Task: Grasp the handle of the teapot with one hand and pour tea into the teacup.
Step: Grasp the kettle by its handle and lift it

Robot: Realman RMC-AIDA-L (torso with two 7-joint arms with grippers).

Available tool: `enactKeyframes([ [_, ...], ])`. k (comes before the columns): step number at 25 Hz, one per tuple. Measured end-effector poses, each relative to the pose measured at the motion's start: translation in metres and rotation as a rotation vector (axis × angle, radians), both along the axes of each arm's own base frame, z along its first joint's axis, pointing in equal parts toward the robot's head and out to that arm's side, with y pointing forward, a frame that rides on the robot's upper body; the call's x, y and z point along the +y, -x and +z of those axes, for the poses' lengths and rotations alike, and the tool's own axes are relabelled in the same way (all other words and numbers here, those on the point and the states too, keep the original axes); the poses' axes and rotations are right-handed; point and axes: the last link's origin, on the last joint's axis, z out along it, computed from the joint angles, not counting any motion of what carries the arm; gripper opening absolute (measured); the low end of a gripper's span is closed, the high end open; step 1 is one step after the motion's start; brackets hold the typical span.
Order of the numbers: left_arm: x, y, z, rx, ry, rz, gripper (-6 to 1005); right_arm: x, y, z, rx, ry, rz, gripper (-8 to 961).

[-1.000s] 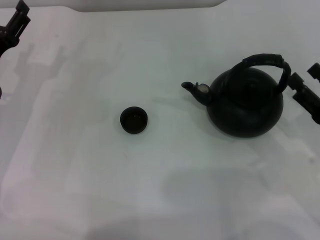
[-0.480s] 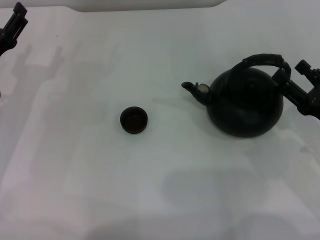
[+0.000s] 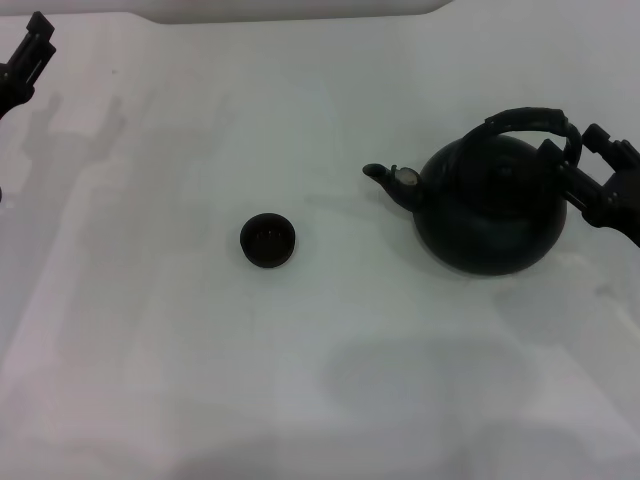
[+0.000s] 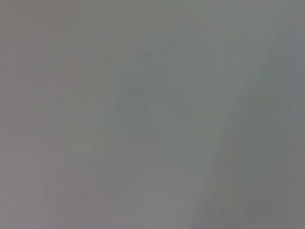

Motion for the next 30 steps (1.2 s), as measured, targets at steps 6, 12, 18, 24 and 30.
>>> enactKeyframes([
  [6,-0.0003,-0.0001,-0.0005,-0.001,0.001,0.0,866,0.0014,-0.0034,-0.0014,-0.014,0.007,-0.023,744],
  [12,0.0004,-0.0006,-0.0006,-0.001,0.001,-0.001,866,0.0004,-0.0066,-0.001,-0.016,0.003,-0.042,742],
  [18,0.0009,-0.0009,-0.0007,0.0,0.002,-0.001,865,0.0014,-0.0061,-0.0033,-0.02,0.01,-0.045,740],
  [24,0.0004,-0.0008,-0.0014,0.001,0.006,-0.001,865,0.0031,-0.0044,-0.0043,-0.017,0.01,-0.042,698],
  [30,0.0001,-0.0003,-0.0013,0.001,0.005,0.001,865,0.0049,-0.0019,-0.0042,-0.007,0.004,-0.037,450],
])
